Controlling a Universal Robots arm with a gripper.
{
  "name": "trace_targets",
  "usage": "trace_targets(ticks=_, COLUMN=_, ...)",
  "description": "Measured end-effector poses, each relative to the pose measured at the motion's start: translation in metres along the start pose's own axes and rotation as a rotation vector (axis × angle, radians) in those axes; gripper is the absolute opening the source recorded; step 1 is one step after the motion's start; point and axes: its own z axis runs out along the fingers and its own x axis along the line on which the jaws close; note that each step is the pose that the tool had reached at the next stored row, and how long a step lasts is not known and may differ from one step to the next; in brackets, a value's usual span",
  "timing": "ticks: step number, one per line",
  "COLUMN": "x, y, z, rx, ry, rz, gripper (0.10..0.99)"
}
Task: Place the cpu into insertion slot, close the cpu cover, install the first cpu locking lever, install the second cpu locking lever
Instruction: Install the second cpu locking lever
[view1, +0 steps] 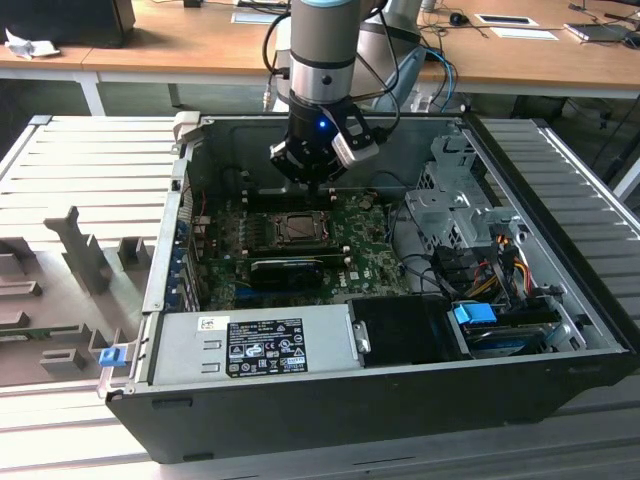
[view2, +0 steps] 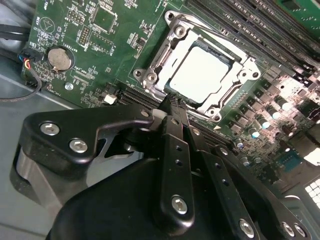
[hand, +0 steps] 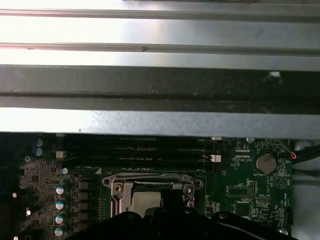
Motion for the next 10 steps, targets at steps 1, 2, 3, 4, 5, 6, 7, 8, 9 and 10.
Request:
trace_targets(ticks=1, x=0.0, y=-0.0012, z=0.0, rx=0.0, ry=-0.0001, rz=0.0, gripper=0.106)
trace_targets(ticks=2, x=0.0001, y=-0.0024, z=-0.0001, rx=0.0, ry=0.0, rz=0.0, gripper=0.106)
trace_targets(ticks=3, x=0.0001, y=-0.0034, z=-0.0001, rx=0.0, ry=-0.0001, rz=0.0, gripper=0.106)
trace_targets(ticks=4, x=0.0001, y=-0.0047, z=-0.0002, rx=0.0, ry=0.0, rz=0.0, gripper=0.106)
trace_targets(ticks=5, x=0.0001, y=-0.0068, z=-0.0002, rx=0.0, ry=0.0, rz=0.0, gripper=0.106)
trace_targets(ticks=6, x=0.0002, y=-0.0105, z=-0.0002, rx=0.0, ry=0.0, rz=0.0, gripper=0.106)
trace_targets(ticks=7, x=0.0002, y=-0.0127, z=-0.0001, rx=0.0, ry=0.0, rz=0.0, gripper=0.106)
trace_targets(ticks=8, x=0.0003, y=-0.0151, z=0.0001, rx=0.0, ry=-0.0001, rz=0.0, gripper=0.106)
trace_targets(ticks=9, x=0.0003, y=-0.0166, z=0.0001, rx=0.0, ry=-0.0001, rz=0.0, gripper=0.106)
trace_targets(ticks=10, x=0.0003, y=-0.0175, z=0.0001, rx=0.0, ry=0.0, rz=0.0, gripper=0.106)
